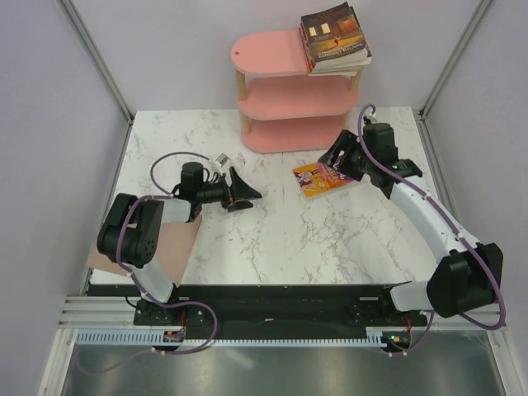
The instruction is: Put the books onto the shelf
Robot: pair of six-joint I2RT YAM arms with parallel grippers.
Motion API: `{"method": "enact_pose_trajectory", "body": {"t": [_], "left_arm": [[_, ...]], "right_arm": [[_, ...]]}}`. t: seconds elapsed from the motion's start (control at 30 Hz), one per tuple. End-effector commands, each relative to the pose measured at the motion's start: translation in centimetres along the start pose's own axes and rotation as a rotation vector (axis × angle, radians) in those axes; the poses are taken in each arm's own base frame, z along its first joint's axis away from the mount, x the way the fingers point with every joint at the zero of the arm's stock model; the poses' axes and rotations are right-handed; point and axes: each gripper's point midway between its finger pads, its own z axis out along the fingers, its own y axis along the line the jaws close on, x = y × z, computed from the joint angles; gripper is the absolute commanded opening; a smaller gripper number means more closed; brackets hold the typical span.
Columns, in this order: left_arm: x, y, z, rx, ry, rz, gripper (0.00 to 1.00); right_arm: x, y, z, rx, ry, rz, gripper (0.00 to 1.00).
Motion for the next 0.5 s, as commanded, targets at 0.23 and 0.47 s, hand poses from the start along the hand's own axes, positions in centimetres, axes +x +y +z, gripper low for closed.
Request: {"method": "enact_pose_trajectory", "body": {"t": [0.23, 0.47], "left_arm": [[-3.7, 0.9, 8.5, -0.118, 0.033, 0.02, 1.0], [-6.9, -0.3, 11.6, -0.173, -0.008, 0.143, 1.0]], "right_arm": [[5.4, -14.7, 3.3, 0.306, 0.014, 0.148, 0.88], [8.1, -15.9, 7.5, 0.15, 0.035, 0.371, 0.83]]}}
